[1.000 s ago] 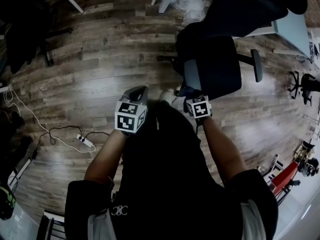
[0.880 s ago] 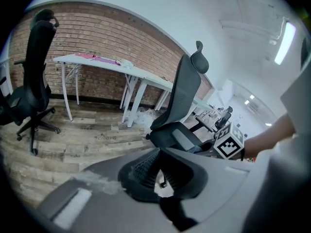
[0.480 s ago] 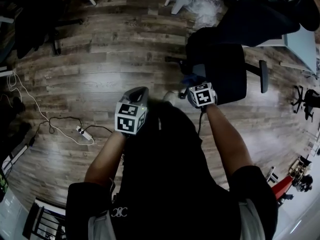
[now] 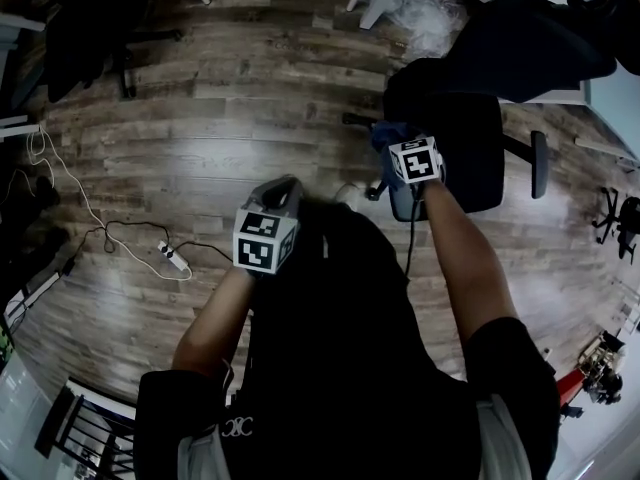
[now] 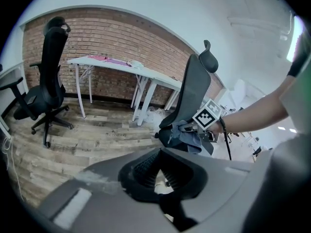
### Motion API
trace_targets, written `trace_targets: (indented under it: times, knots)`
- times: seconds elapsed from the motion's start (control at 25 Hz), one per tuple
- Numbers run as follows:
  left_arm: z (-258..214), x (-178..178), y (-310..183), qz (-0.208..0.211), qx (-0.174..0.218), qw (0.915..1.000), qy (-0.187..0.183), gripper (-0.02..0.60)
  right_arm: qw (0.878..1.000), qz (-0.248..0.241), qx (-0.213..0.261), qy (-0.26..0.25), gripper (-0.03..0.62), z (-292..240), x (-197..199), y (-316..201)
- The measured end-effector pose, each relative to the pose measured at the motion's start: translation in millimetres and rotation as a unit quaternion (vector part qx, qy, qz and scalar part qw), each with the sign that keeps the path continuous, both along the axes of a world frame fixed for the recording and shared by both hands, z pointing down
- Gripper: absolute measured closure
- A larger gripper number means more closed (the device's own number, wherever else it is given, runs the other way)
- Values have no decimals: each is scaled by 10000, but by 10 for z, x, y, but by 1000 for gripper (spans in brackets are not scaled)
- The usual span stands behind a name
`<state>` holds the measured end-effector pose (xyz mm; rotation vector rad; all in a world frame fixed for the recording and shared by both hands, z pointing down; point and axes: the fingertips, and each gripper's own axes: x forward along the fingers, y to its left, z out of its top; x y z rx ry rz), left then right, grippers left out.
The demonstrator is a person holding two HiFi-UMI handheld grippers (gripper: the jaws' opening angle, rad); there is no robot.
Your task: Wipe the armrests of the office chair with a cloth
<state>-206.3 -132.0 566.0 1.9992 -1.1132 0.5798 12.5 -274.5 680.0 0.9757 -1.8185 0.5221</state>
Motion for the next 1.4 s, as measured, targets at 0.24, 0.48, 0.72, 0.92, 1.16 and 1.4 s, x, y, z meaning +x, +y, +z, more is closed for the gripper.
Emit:
trace_targets:
  times: [0.24, 0.48, 0.72, 0.92, 1.16, 1.4]
  knots:
    - [10, 92, 45, -20, -85, 9999, -139, 577, 9989, 470, 43, 10, 508, 19, 315, -266]
    - [-33, 267, 24, 87, -111, 9995, -270, 577, 9949, 1000, -85, -66, 508, 91, 703, -236]
    - [-125, 575, -36, 257, -14, 9992, -306, 577, 9934, 931, -634, -208, 508, 279, 893, 183]
    - [-193, 799, 4, 368, -18, 9989, -288, 577, 9914, 1076, -527, -532, 509, 238, 946, 501]
    - [-207, 1034, 18, 624, 32, 9976, -303, 577, 9875, 1175, -656, -822, 510, 228, 945, 923]
    - [-200, 1246, -35, 813, 103, 9960, -347, 577, 9791, 1406, -766, -1251, 510, 197, 960, 1336]
